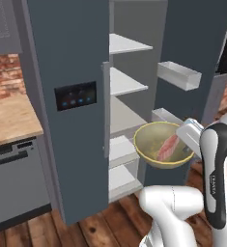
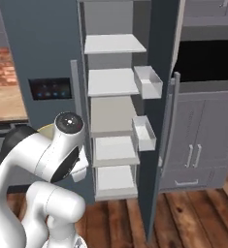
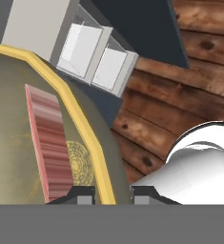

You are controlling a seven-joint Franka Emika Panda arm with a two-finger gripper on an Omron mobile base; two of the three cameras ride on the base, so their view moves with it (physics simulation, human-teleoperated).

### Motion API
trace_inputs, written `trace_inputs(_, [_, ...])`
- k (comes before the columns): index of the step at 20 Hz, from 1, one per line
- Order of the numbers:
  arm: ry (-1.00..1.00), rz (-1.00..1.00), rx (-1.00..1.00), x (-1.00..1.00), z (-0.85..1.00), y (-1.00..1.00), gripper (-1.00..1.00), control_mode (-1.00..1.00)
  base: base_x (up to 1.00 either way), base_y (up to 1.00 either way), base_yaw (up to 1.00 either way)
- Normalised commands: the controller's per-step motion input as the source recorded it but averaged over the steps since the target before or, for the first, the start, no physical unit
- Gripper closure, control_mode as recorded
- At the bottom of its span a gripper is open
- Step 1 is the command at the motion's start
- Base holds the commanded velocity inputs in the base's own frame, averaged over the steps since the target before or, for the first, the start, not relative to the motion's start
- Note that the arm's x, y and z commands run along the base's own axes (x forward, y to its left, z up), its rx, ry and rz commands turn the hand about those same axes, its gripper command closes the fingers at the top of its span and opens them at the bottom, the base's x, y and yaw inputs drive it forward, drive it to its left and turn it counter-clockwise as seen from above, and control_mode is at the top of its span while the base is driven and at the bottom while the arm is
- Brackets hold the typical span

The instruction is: Place one of the steaks on the plate and the other in the bowl. Then place the bowl in the fridge.

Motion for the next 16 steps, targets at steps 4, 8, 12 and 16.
trace_inputs(4, [0.00, 0.00, 0.00, 0.00, 0.00, 0.00, 1.00, 1.00, 0.46, -0.07, 0.27])
trace_inputs(8, [0.00, 0.00, 0.00, 0.00, 0.00, 0.00, 1.00, 1.00, 0.39, -0.10, 0.28])
trace_inputs(12, [0.00, 0.00, 0.00, 0.00, 0.00, 0.00, 1.00, 1.00, 0.31, -0.22, 0.28])
trace_inputs(16, [0.00, 0.00, 0.00, 0.00, 0.00, 0.00, 1.00, 1.00, 0.24, -0.38, 0.29])
